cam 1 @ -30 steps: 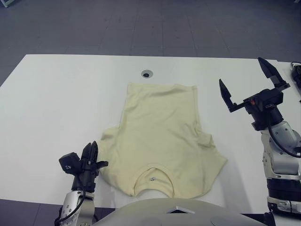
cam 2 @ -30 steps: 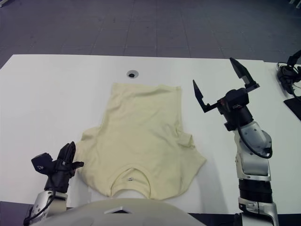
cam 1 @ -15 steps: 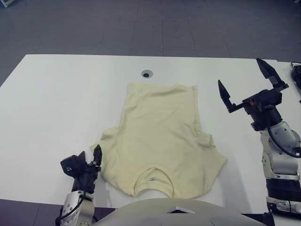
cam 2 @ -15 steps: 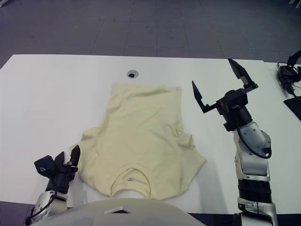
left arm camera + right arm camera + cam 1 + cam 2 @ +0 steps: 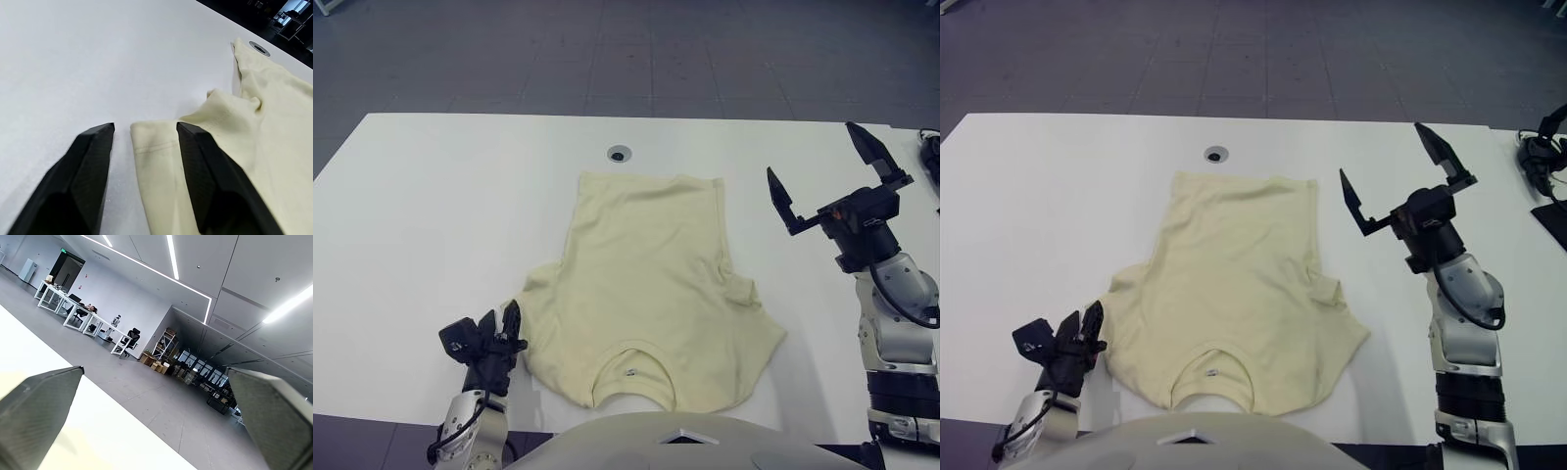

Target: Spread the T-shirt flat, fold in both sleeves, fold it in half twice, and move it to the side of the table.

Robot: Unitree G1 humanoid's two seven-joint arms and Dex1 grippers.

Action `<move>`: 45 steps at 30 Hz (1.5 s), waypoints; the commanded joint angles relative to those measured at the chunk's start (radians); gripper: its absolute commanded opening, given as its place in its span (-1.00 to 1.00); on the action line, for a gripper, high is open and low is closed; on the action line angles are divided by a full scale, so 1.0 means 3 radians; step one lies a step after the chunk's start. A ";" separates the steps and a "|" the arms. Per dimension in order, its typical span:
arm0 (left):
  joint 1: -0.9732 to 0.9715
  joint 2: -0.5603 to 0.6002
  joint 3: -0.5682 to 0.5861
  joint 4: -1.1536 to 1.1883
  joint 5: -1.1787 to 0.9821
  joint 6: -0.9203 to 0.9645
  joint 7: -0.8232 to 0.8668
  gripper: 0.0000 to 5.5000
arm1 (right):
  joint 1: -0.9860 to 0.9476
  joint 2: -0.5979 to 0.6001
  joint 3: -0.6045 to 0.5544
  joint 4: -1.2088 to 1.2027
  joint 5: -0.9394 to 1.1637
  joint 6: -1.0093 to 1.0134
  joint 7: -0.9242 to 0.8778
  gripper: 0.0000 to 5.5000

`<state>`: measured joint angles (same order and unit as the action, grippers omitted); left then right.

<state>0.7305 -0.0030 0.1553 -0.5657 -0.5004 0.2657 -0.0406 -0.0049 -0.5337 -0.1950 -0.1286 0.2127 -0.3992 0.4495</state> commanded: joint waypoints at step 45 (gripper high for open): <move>0.0232 0.0999 -0.1591 0.0222 0.2699 -0.1635 -0.0744 -0.98 | -0.0048 0.0091 0.0010 0.0043 -0.0095 0.0024 0.0038 0.96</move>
<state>0.8019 0.2662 -0.2966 -0.5224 0.2798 -0.2235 -0.2496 -0.0175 -0.5104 -0.1876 -0.1251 0.1876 -0.3975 0.4593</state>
